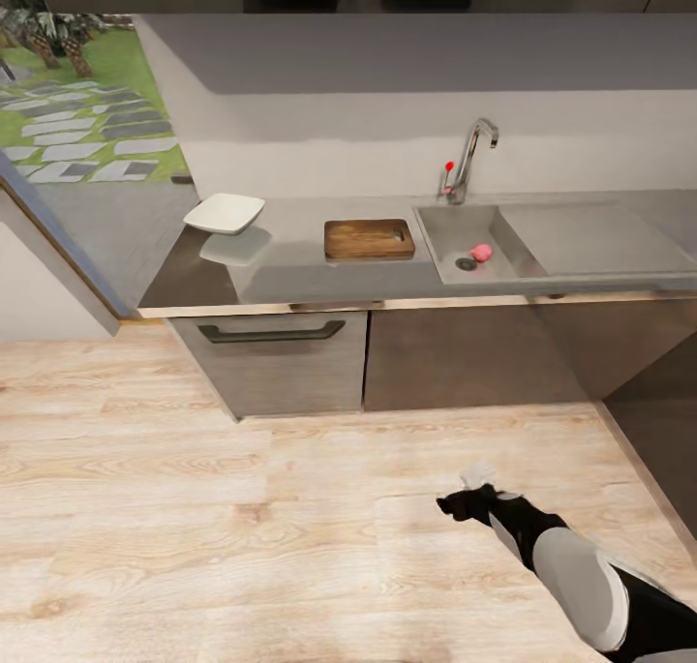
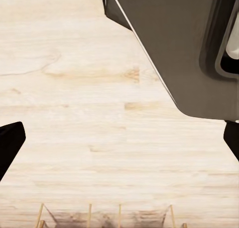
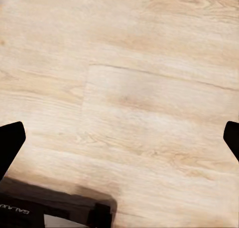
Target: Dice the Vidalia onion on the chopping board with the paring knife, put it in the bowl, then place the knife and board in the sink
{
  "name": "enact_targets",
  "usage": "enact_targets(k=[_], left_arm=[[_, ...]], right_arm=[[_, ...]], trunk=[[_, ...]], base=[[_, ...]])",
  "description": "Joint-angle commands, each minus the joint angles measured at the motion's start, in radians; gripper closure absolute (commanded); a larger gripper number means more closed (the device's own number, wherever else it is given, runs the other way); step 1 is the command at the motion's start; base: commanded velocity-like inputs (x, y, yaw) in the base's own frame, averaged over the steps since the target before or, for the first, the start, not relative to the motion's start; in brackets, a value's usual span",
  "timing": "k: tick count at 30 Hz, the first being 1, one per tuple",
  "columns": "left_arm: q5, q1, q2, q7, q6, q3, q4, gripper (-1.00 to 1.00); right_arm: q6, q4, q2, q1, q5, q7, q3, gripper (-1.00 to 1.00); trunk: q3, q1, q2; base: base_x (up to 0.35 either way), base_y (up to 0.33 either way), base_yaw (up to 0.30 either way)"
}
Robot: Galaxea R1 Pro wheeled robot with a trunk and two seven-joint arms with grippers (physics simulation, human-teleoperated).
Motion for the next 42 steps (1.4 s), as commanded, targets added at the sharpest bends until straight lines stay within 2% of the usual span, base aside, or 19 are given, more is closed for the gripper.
enact_targets(k=[1, 6, 10, 11, 14, 18, 20, 22, 24, 27, 29, 32, 36, 42], left_arm=[[-0.001, -0.001, 0.0, 0.003, -0.006, 0.0, 0.002, -1.0], [-0.001, -0.001, -0.002, 0.003, -0.006, 0.002, -0.001, -1.0], [-0.002, -0.001, -0.006, 0.003, -0.006, 0.005, -0.019, -1.0], [-0.003, -0.001, -0.009, 0.003, -0.005, 0.006, -0.034, -1.0], [-0.003, -0.001, -0.013, 0.008, -0.004, 0.007, -0.08, -1.0], [-0.001, -0.001, -0.014, 0.012, 0.001, 0.009, -0.153, -1.0], [0.001, -0.001, -0.015, 0.014, 0.003, 0.01, -0.199, -1.0], [0.002, -0.001, -0.017, 0.015, 0.005, 0.011, -0.262, -1.0], [0.002, -0.001, -0.018, 0.016, 0.005, 0.011, -0.295, -1.0], [0.004, -0.001, -0.019, 0.02, 0.008, 0.012, -0.371, -1.0], [0.005, -0.001, -0.019, 0.031, 0.008, 0.012, -0.403, -1.0], [0.005, -0.001, -0.019, 0.064, 0.007, 0.012, -0.422, -1.0], [0.007, -0.001, -0.015, 0.105, 0.0, 0.012, -0.412, -1.0], [0.006, -0.001, -0.011, 0.112, -0.005, 0.011, -0.393, -1.0]], right_arm=[[-0.045, -0.001, 0.001, 0.049, 0.006, 0.006, -0.009, -1.0], [-0.19, 0.013, 0.002, 0.18, 0.005, 0.006, -0.01, -1.0], [-0.344, 0.042, 0.003, 0.297, 0.004, -0.002, -0.009, -1.0], [-0.397, 0.047, 0.004, 0.338, 0.004, -0.01, -0.009, -1.0], [-0.49, 0.053, 0.01, 0.423, 0.003, -0.034, -0.009, -1.0], [-0.603, 0.056, 0.039, 0.511, 0.002, -0.071, -0.009, -1.0], [-0.675, 0.056, 0.056, 0.56, 0.002, -0.115, -0.009, -1.0], [-0.774, 0.057, 0.077, 0.607, 0.002, -0.21, -0.009, -1.0], [-0.822, 0.057, 0.088, 0.624, 0.002, -0.27, -0.01, -1.0], [-0.915, 0.057, 0.115, 0.648, 0.002, -0.417, -0.009, -1.0], [-0.941, 0.055, 0.131, 0.654, 0.002, -0.486, -0.01, -1.0], [-0.956, 0.052, 0.138, 0.658, 0.002, -0.541, -0.015, -1.0], [-0.966, 0.05, 0.141, 0.66, 0.003, -0.569, -0.013, -1.0], [-0.968, 0.05, 0.14, 0.661, 0.003, -0.574, -0.012, -1.0]], trunk=[[-0.001, 0.001, -0.002], [-0.001, 0.001, -0.002], [-0.001, 0.001, -0.002], [-0.001, 0.001, -0.002], [-0.001, 0.001, -0.002], [-0.001, 0.001, -0.002], [-0.001, 0.001, -0.002], [-0.001, 0.001, -0.002], [-0.001, 0.001, -0.002], [-0.001, 0.001, -0.002], [-0.001, 0.001, -0.002], [-0.001, 0.001, -0.002], [-0.001, 0.001, -0.002], [-0.001, 0.001, -0.002]], base=[[0.0, 0.0, 0.0], [0.0, 0.0, 0.0], [0.0, 0.0, 0.0], [0.0, 0.0, 0.0], [0.0, 0.0, 0.0], [0.0, 0.0, 0.0], [0.0, 0.0, 0.0], [0.0, 0.0, 0.0], [0.0, 0.0, 0.0], [0.0, 0.0, 0.0], [0.0, 0.0, 0.0], [0.0, 0.0, 0.0], [0.0, 0.0, 0.0], [0.0, 0.0, 0.0]])
